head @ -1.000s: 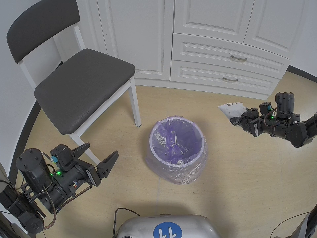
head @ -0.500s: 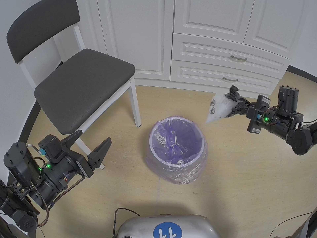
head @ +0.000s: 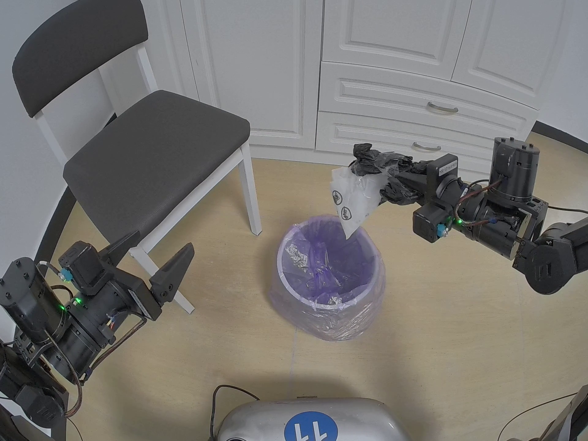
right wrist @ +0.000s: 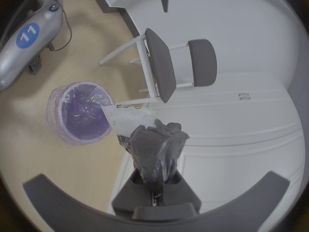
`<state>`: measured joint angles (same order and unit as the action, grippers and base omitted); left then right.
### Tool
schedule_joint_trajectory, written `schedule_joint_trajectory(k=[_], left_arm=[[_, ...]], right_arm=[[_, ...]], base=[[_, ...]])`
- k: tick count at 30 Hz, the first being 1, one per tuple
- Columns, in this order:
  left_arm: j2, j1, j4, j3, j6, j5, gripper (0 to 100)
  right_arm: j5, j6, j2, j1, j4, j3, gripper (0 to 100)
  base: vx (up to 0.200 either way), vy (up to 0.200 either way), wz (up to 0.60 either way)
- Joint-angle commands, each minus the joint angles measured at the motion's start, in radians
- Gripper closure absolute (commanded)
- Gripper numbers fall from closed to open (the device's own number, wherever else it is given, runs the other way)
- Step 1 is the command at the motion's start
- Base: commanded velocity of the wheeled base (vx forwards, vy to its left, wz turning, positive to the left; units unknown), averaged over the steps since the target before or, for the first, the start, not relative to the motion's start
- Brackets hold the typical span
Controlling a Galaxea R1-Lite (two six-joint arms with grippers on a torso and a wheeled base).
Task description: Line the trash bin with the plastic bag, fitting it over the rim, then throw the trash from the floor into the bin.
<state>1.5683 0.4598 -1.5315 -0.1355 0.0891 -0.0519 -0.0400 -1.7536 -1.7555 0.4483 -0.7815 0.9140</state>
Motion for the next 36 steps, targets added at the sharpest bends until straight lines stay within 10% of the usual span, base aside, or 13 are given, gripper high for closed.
schedule_joint_trajectory(k=[1, 20, 36], left_arm=[[-0.025, -0.02, -0.001, 0.001, 0.0, 0.001, 0], [-0.031, -0.087, 0.001, 0.014, 0.007, 0.075, 0], [-0.017, -0.09, 0.001, 0.02, 0.007, 0.08, 0]], right_arm=[[0.009, -0.041, 0.004, 0.055, 0.018, 0.051, 100], [0.057, -0.218, -0.288, 0.173, 0.63, 0.784, 100], [0.065, -0.216, -0.417, 0.119, 0.781, 0.784, 100]], base=[[0.0, 0.0, 0.0], [0.0, 0.0, 0.0], [0.0, 0.0, 0.0]])
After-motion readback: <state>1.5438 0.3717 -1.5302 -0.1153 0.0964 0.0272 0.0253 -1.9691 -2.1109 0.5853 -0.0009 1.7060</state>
